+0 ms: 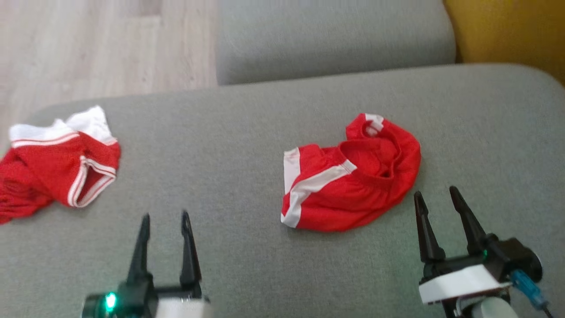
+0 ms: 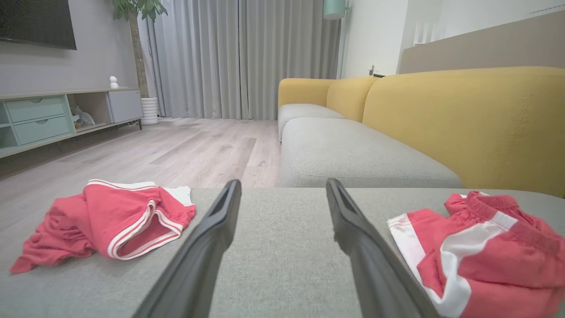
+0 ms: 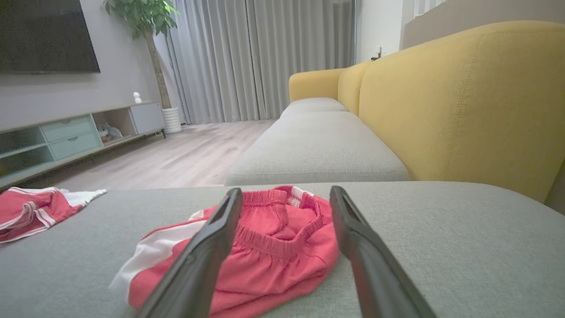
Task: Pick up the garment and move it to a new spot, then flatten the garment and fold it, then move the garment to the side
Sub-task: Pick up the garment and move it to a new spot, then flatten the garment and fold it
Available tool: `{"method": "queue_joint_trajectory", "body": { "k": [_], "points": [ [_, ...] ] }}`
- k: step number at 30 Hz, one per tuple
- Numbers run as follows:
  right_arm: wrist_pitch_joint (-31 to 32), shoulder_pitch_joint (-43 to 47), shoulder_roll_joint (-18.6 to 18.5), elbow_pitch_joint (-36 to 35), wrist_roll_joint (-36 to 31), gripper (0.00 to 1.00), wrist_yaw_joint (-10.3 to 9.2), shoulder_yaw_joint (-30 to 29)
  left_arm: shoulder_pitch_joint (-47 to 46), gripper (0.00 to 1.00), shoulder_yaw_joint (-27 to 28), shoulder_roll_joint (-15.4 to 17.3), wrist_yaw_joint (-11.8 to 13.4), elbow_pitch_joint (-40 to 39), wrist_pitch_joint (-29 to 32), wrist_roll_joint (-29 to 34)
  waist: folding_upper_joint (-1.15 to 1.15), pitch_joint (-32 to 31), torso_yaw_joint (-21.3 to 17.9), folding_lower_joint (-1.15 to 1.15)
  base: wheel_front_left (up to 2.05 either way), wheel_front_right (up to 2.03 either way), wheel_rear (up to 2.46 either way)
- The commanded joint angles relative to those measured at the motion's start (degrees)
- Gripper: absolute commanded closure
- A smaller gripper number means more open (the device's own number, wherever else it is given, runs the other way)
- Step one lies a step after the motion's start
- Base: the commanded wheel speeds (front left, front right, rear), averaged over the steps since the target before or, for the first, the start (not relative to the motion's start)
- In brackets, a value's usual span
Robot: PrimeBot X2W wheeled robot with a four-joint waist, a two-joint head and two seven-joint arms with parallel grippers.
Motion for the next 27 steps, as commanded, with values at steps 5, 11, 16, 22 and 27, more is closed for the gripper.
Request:
{"method": "queue_joint_trajectory", "body": {
  "k": [5, 11, 16, 22, 27],
  "points": [
    [-0.32, 2.4, -0.16, -1.86, 0.57, 0.0, 0.43, 1.98, 5.37, 0.0, 3.84, -2.01, -4.09, -3.53, -0.45, 5.25, 0.0, -4.68, 1.45, 0.01, 0.0, 0.0, 0.0],
    [-0.32, 3.56, -0.16, -0.87, 0.51, 0.0, 0.43, 2.52, 7.84, 0.0, 4.92, -2.82, -5.26, -2.92, -0.45, 7.58, 0.0, -4.96, 1.93, 0.01, 0.0, 0.0, 0.0],
    [-0.32, 3.34, -0.16, -0.8, 0.37, 0.0, 0.43, 2.19, 7.82, 0.0, 4.8, -3.02, -6.09, -2.63, -0.45, 8.71, 0.0, -4.48, 2.84, 0.01, 0.0, 0.0, 0.0],
    [-0.32, 3.23, -0.16, -0.73, 0.13, 0.0, 0.43, 1.63, 7.55, 0.0, 4.36, -3.1, -6.4, -2.54, -0.45, 9.54, 0.0, -4.15, 3.51, 0.01, 0.0, 0.0, 0.0],
    [-0.32, 3.21, -0.16, -0.15, 0.24, 0.0, 0.43, 1.87, 7.82, 0.0, 3.67, -3.13, -6.46, -2.39, -0.46, 9.72, 0.0, -4.4, 3.98, 0.01, 0.0, 0.0, 0.0]
  ]
}}
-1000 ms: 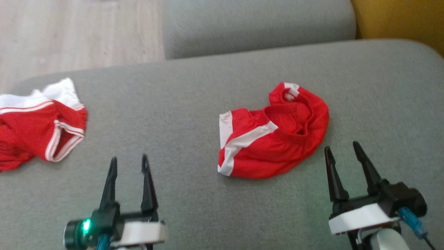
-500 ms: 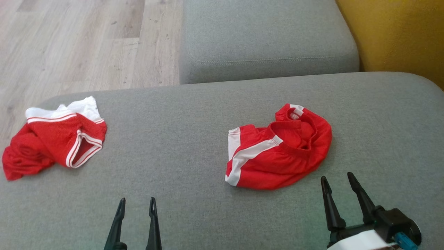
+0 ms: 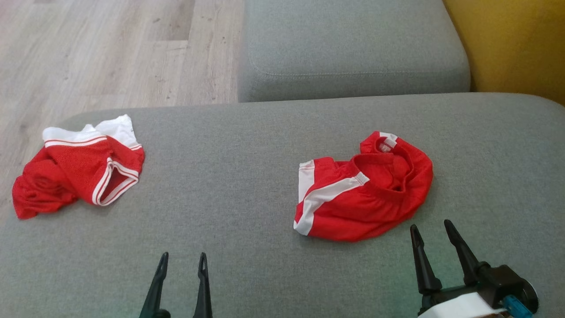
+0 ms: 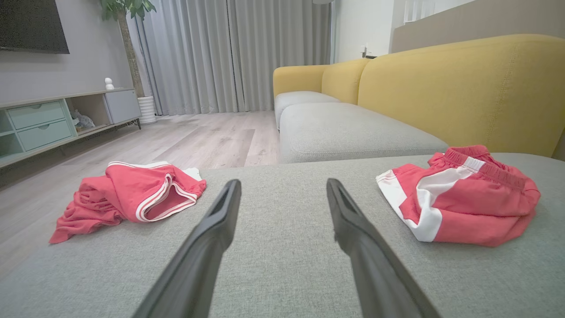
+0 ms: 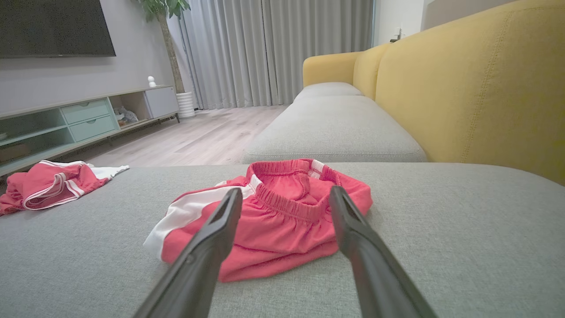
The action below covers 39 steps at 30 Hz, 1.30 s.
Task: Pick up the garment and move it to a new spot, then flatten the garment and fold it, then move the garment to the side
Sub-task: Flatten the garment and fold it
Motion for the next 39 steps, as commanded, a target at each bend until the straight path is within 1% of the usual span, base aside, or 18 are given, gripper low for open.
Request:
{"method": "queue_joint_trajectory", "body": {
  "k": [1, 29, 35, 39],
  "points": [
    [-0.32, -2.66, -0.28, -1.61, -0.08, 0.0, 0.43, 1.39, -2.33, 0.0, 1.51, -0.63, -0.1, -1.46, -0.47, 0.69, 0.0, -0.19, 0.13, -0.01, 0.0, 0.0, 0.0],
    [-0.32, -2.48, -0.28, -1.06, 0.27, 0.0, 0.43, 0.82, -2.47, 0.0, 1.04, -0.64, 0.64, -1.53, -0.47, 2.47, 0.0, 0.23, 1.36, -0.01, 0.0, 0.0, 0.0],
    [-0.32, -2.72, -0.28, -1.13, 0.32, 0.0, 0.43, 0.54, -3.15, 0.0, 0.5, -0.58, 0.19, -1.55, -0.47, 3.41, 0.0, 1.02, 0.89, -0.01, 0.0, 0.0, 0.0],
    [-0.32, -3.62, -0.28, -1.33, -0.19, 0.0, 0.43, 0.58, -6.36, 0.0, -1.0, -0.41, -1.03, -1.41, -0.47, 4.18, 0.0, 3.0, -0.39, -0.01, 0.0, 0.0, 0.0]
  ]
}}
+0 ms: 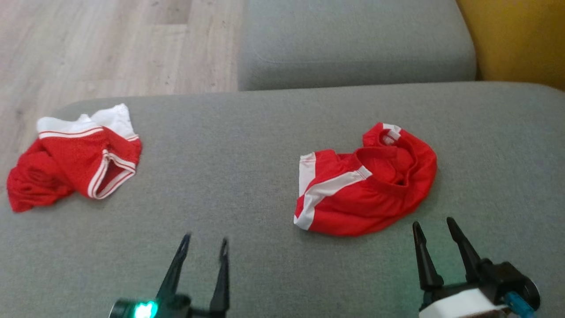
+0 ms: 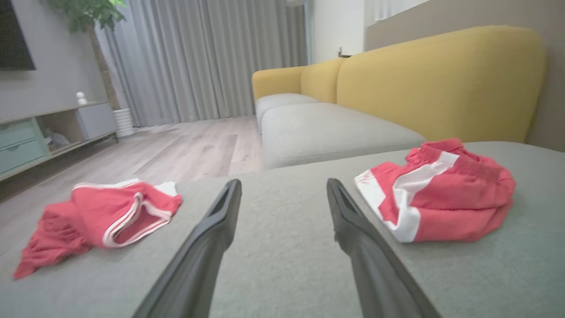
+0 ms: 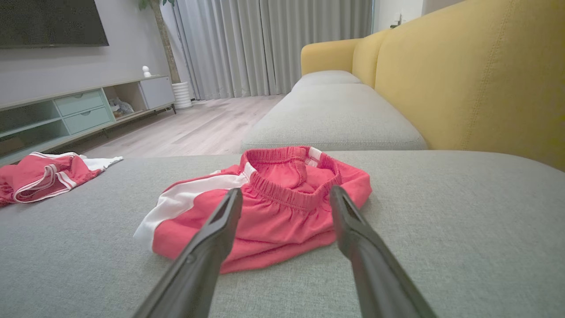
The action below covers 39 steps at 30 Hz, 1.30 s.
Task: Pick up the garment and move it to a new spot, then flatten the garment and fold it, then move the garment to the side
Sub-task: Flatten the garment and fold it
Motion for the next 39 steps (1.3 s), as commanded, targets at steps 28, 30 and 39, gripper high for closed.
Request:
{"method": "queue_joint_trajectory", "body": {
  "k": [28, 30, 39],
  "points": [
    [-0.32, -10.33, -0.29, -2.62, 0.03, 0.0, 0.43, 5.48, -57.73, 0.0, -34.84, -0.64, 1.76, 35.2, 14.79, -20.17, 0.0, 13.92, -19.88, 0.0, 0.0, 0.0, 0.0],
    [-0.32, -10.58, -0.29, -2.63, 0.19, 0.0, 0.43, 5.33, -58.92, 0.0, -36.71, -0.64, 2.06, 38.95, 15.48, -20.4, 0.0, 14.27, -19.6, 0.0, 0.0, 0.0, 0.0],
    [-0.32, -11.25, -0.29, -2.4, 0.59, 0.0, 0.43, 5.0, -59.93, 0.0, -41.32, -0.64, -2.4, 48.69, 14.4, -24.87, 0.0, 14.7, -17.23, 0.0, 0.0, 0.0, 0.0]
  ]
}}
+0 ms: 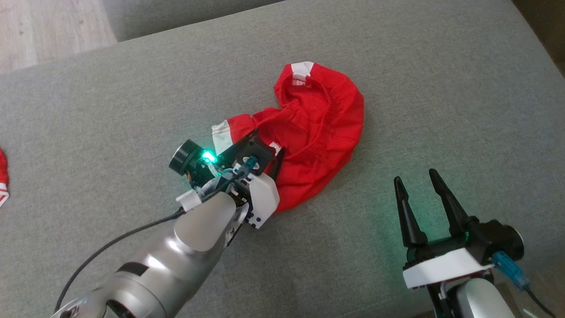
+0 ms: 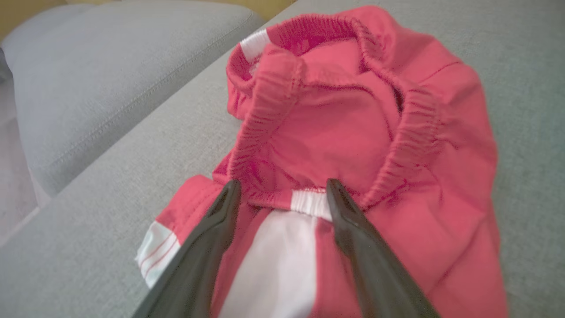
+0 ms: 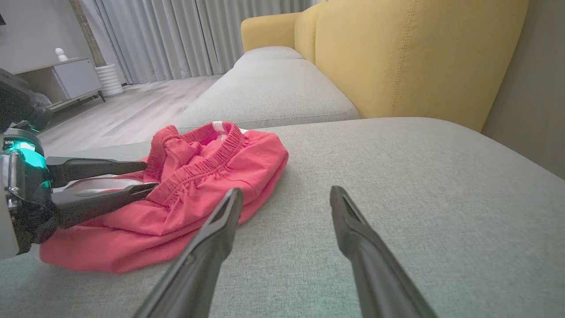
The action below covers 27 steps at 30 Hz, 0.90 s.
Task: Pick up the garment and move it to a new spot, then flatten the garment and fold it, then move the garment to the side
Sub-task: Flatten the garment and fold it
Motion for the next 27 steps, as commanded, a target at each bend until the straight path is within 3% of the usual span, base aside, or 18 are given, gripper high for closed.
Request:
{"method": "queue_joint_trajectory", "body": {
  "k": [1, 7, 8, 9, 10, 17, 22, 27],
  "points": [
    [-0.32, -2.14, -0.28, -1.5, 0.47, 0.0, 0.43, 1.17, -1.95, 0.0, 0.7, 0.46, -0.92, -0.1, 0.45, -2.52, 0.0, 0.13, 0.44, 0.0, 0.0, 0.0, 0.0],
    [-0.32, -3.11, -0.28, -1.3, 0.54, 0.0, 0.43, 1.88, -0.7, 0.01, -0.65, 0.46, -3.9, 1.01, 3.58, -8.37, 0.0, 0.37, 0.04, 0.0, 0.0, 0.0, 0.0],
    [-0.32, -3.23, -0.28, -1.28, 0.76, 0.0, 0.43, 1.93, -0.16, 0.6, -0.31, 0.46, -4.91, 0.56, 3.55, -11.45, 0.0, 0.36, -0.41, 0.0, 0.0, 0.0, 0.0],
    [-0.32, -3.22, -0.28, -1.2, 1.0, 0.0, 0.43, 1.91, -0.02, 0.88, -0.32, 0.46, -5.11, 0.48, 3.47, -12.67, 0.0, 0.32, -0.71, 0.0, 0.0, 0.0, 0.0],
    [-0.32, -3.22, -0.28, -1.11, 1.28, 0.0, 0.43, 1.92, -0.01, 1.0, -0.54, 0.46, -5.3, 0.43, 3.25, -13.57, 0.0, 0.23, -1.04, 0.0, 0.0, 0.0, 0.0],
    [-0.32, -3.49, -0.28, -0.9, 2.56, 0.0, 0.43, 2.38, -2.42, 1.0, -2.03, 0.46, -5.76, 0.06, -2.85, -16.97, 0.0, -0.8, -4.51, 0.0, 0.0, 0.0, 0.0],
    [-0.32, -3.08, -0.28, -0.73, 2.97, 0.0, 0.43, 2.42, -8.73, 1.0, -5.16, 0.46, -5.13, -3.59, -11.64, -14.52, 0.0, -1.82, -6.22, 0.0, 0.0, 0.0, 0.0],
    [-0.32, -2.25, -0.28, -0.89, 3.53, 0.0, 0.43, 1.43, -15.02, 1.0, -6.36, 0.46, -3.83, -11.33, -14.58, -12.16, 0.0, -2.82, -5.71, 0.0, 0.0, 0.0, 0.0]
  ]
}}
